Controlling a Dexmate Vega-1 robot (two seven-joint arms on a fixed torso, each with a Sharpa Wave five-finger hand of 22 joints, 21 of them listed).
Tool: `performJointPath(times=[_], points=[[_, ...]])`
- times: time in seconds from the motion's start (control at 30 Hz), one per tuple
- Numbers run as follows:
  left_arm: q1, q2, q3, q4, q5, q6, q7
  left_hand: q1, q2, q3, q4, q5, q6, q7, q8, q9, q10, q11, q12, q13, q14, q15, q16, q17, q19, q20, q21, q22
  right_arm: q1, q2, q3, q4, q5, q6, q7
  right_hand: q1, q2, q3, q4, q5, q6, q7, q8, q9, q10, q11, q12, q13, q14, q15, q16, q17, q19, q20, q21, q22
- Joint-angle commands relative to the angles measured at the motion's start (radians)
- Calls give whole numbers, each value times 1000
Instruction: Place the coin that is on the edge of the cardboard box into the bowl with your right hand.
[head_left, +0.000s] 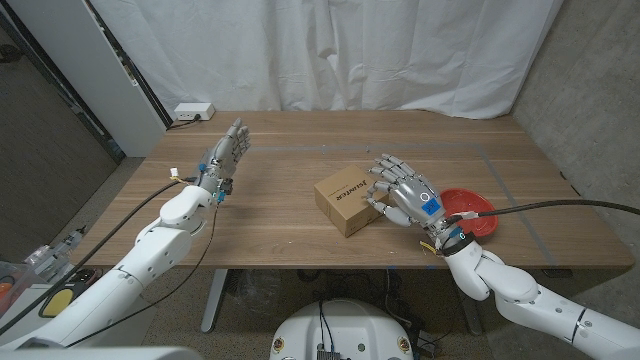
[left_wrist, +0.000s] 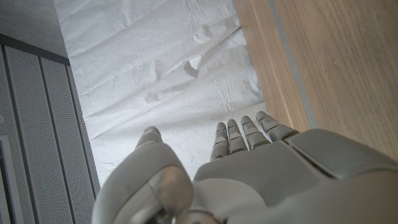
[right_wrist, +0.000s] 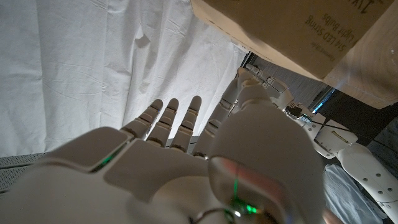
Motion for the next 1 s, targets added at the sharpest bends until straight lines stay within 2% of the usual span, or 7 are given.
performJointPath(times=[0.03,0.37,1.0], points=[[15,3,-14,-4,-3,-17,-2,4,6,-6,-1,-1,8,1,-3,3,1,2,1,3,-1,-1,0,5,-8,-32,-4,2,-44,-8,34,-59,7,-44,29,-5,3,-1,3,-3,12,0,5,-1,11,2,6,1,10,-56,5,5,11,-33,4,3],[19,-5,-12,4,-2,-27,-1,4,6,-7,-1,-1,9,2,-2,3,1,4,1,3,-1,-1,0,5,-8,-33,-3,2,-104,-30,82,-132,4,-115,64,-7,2,-4,3,-7,14,0,7,-9,14,1,6,0,20,-58,6,5,16,-35,6,2],[19,-10,-8,1,6,-28,7,5,8,-10,-1,-1,9,1,-3,3,4,4,2,3,-1,-1,0,5,-8,-33,-3,2,-159,-31,154,-183,49,-163,102,-14,1,-10,4,-13,17,-1,10,-23,14,-1,3,-2,29,-71,4,3,38,-41,14,0]])
